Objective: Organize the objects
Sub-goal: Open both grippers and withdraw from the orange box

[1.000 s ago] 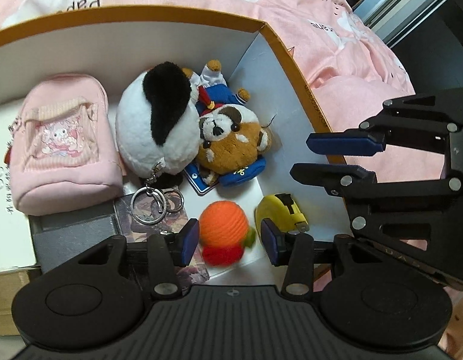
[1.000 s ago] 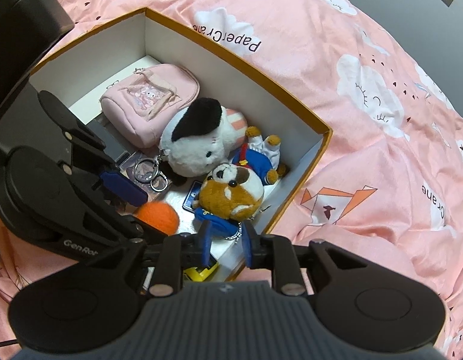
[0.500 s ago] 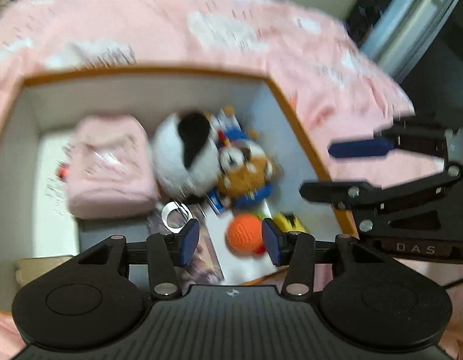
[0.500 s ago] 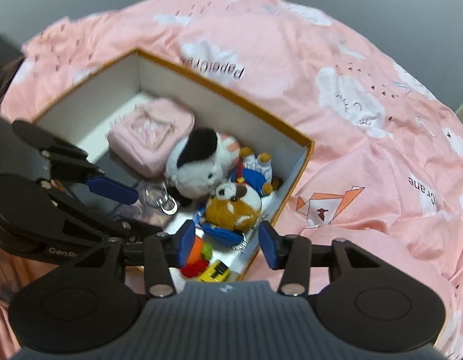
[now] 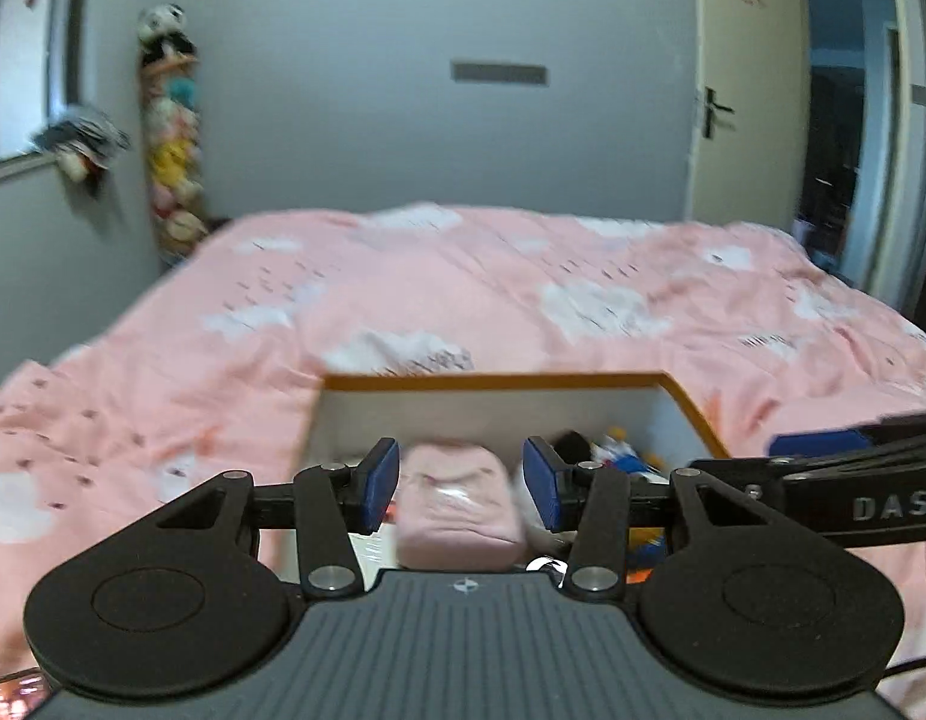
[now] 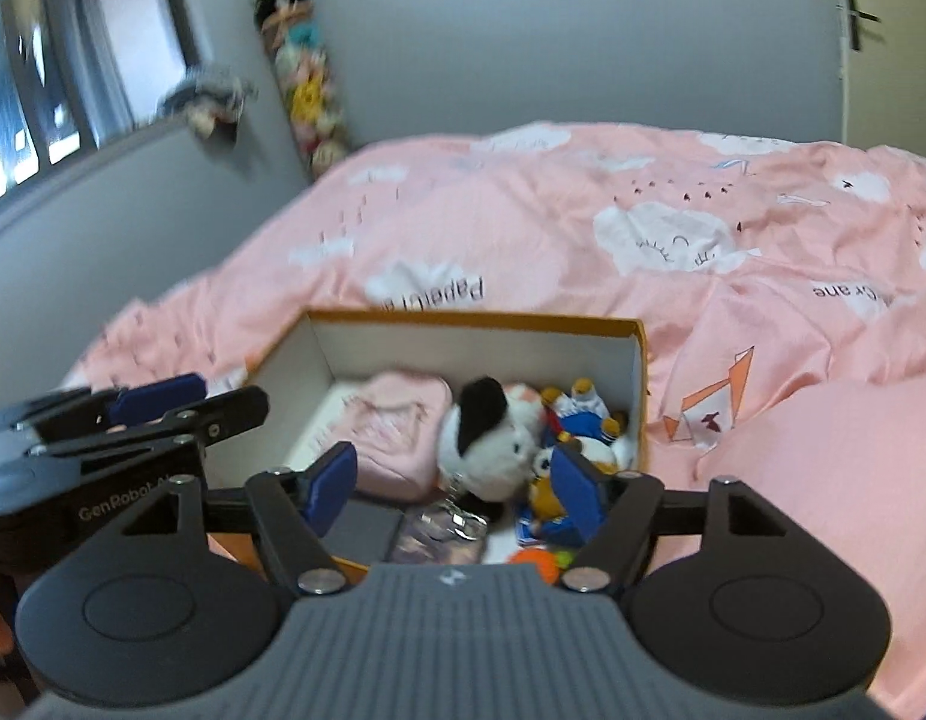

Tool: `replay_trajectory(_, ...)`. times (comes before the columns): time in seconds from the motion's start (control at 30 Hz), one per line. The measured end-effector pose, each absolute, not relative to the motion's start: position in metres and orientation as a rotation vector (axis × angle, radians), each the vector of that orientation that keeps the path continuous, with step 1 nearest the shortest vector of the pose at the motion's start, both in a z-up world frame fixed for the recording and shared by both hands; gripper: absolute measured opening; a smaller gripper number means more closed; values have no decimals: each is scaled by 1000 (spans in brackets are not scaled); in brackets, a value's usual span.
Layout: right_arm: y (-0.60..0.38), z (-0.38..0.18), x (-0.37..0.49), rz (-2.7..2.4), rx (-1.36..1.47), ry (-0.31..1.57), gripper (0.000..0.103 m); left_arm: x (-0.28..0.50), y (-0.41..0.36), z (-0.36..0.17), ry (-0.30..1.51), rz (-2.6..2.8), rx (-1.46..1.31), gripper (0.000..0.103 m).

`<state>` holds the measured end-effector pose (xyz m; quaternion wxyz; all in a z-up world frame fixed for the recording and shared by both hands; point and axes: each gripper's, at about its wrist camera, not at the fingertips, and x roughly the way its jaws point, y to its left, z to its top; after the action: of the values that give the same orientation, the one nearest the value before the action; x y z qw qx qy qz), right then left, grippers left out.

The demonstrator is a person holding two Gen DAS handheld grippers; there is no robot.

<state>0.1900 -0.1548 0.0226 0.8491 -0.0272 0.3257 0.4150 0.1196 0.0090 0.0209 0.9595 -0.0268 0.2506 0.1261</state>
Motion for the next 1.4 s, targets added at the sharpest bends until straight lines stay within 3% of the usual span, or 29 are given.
replay_trajectory(0.17,-155,22,165,845,-24,606,85,100,14,28,451,300,-45,55)
replay_trajectory(0.33,-155,14,147,865,3,588,87,93,14,23,464,322,-26,58)
replay_trajectory(0.47,-149,3,140,834,-18,607,98,93,19,7,533,331,-49,60)
replay_trajectory(0.77,-140,-29,143,764,-111,671,98,93,19,-26,618,353,-65,60)
replay_trajectory(1.4,-145,-34,145,742,-103,670,98,91,11,-24,598,332,-41,60)
